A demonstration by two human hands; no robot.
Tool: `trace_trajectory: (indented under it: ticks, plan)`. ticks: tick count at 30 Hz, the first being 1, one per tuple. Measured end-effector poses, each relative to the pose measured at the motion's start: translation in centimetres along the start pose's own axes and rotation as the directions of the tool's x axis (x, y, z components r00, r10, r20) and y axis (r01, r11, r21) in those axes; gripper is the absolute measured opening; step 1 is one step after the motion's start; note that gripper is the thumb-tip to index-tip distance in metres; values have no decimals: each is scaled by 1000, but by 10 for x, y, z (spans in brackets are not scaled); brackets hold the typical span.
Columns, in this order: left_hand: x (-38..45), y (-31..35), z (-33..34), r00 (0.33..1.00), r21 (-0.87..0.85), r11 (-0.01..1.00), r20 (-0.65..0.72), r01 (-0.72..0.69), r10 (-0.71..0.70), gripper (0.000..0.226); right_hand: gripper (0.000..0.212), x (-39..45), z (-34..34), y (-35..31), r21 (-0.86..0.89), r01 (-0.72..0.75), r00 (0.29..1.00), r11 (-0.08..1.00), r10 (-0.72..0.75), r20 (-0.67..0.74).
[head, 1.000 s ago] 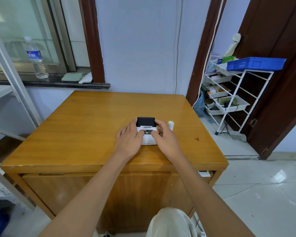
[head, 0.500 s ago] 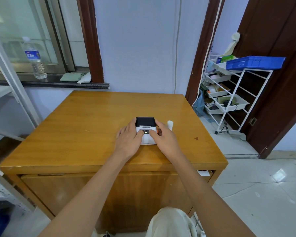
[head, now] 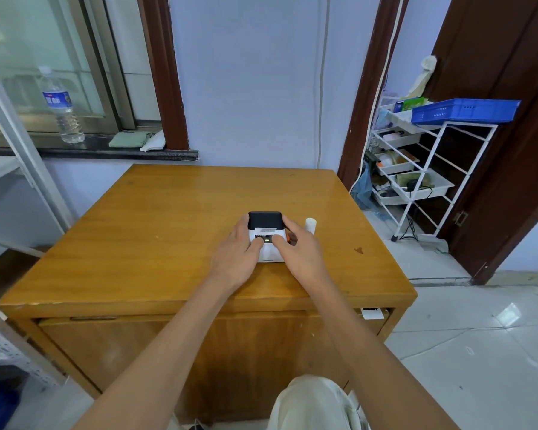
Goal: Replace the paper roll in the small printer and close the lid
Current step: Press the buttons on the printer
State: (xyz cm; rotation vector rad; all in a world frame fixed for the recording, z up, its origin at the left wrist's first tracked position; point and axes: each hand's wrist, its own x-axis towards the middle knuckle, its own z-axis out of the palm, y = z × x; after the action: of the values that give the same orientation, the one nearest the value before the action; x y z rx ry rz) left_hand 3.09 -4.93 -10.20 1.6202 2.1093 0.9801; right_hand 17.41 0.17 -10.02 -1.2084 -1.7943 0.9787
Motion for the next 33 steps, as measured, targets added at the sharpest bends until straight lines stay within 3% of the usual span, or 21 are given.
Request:
trace_trajectory:
  ticks: [7, 17, 24, 33]
  plan:
    - [-3, 1, -4, 1000, -48, 999, 6, 26, -26, 78, 59, -2, -1, -1, -17, 3, 1000, 1000, -3, -1]
    - [-5, 2, -6, 999, -92, 995, 0, 47, -47, 67, 56, -1, 0, 2, -8, 21, 1000, 1000, -21, -4]
    - [-4, 1, -7, 999, -125, 991, 10, 54, -53, 77, 57, 2, 2, 7, -1, 26, 1000, 1000, -26, -5]
    - [-3, 0, -5, 999, -127, 991, -7, 52, -54, 69, 56, 2, 2, 7, 13, 25, 1000, 1000, -25, -4]
